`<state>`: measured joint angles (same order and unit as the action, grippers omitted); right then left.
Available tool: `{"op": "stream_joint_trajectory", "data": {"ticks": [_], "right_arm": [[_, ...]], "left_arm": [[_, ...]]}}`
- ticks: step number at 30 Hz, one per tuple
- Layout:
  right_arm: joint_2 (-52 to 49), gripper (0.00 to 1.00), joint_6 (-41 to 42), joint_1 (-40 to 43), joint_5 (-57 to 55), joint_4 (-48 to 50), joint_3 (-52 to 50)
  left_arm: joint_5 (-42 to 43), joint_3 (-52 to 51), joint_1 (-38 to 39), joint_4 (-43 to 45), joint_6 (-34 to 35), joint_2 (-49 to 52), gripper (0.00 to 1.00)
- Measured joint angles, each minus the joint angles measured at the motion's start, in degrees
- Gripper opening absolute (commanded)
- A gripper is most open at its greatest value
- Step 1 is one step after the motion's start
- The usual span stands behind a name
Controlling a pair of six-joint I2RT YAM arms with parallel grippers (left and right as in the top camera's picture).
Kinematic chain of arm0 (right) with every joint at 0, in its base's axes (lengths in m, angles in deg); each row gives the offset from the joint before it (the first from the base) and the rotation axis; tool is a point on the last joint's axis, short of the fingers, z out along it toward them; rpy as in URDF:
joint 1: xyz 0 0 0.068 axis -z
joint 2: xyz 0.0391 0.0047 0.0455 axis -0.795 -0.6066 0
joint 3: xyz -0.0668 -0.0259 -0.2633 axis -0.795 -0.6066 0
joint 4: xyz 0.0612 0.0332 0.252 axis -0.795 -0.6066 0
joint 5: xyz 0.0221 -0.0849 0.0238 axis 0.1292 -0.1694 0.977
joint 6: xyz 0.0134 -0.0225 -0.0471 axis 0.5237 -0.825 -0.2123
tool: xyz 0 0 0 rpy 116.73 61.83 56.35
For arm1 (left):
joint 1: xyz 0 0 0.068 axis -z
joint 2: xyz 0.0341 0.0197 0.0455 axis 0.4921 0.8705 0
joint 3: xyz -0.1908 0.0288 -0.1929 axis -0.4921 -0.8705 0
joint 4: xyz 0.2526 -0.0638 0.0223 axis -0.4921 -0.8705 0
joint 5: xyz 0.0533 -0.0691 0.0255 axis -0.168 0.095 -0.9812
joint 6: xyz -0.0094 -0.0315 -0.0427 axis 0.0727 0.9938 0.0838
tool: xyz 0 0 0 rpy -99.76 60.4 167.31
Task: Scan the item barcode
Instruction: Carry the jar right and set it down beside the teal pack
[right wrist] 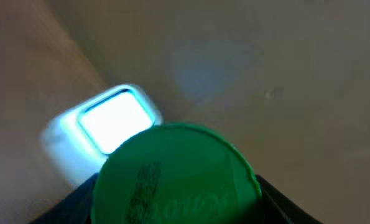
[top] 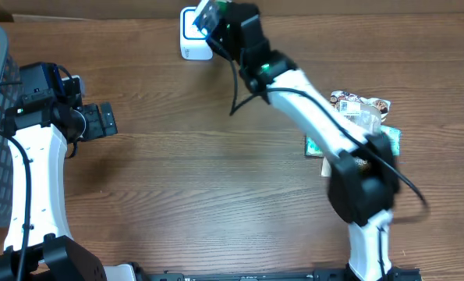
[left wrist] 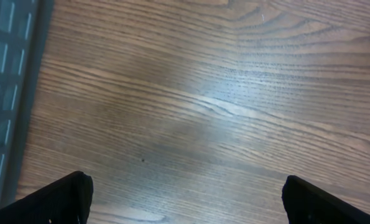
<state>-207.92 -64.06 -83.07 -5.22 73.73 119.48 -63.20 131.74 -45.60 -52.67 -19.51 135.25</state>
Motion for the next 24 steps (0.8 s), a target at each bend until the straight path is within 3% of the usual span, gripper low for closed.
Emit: {"op": "stream_joint_trajectory", "data": {"ticks": [7, 13, 17, 24], "right_arm": [[17.9, 0.27, 20.4, 0.7, 12.0, -31.9, 0.2], [19.4, 0.27, 24.3, 3.6, 17.0, -50.4, -0.9], [19.3, 0.27, 25.2, 6.2, 17.1, -50.2, -6.5], [18.6, 0.27, 26.1, 12.2, 16.5, -40.0, -20.2]], "left_arm": [[0.0, 0.0, 0.0, 0.0, 0.0, 0.0, 1.0], [0.0, 0.0, 0.0, 0.0, 0.0, 0.0, 0.99], [0.0, 0.0, 0.0, 0.0, 0.0, 0.0, 1.0], [0.0, 0.0, 0.0, 0.0, 0.0, 0.0, 0.99]]}}
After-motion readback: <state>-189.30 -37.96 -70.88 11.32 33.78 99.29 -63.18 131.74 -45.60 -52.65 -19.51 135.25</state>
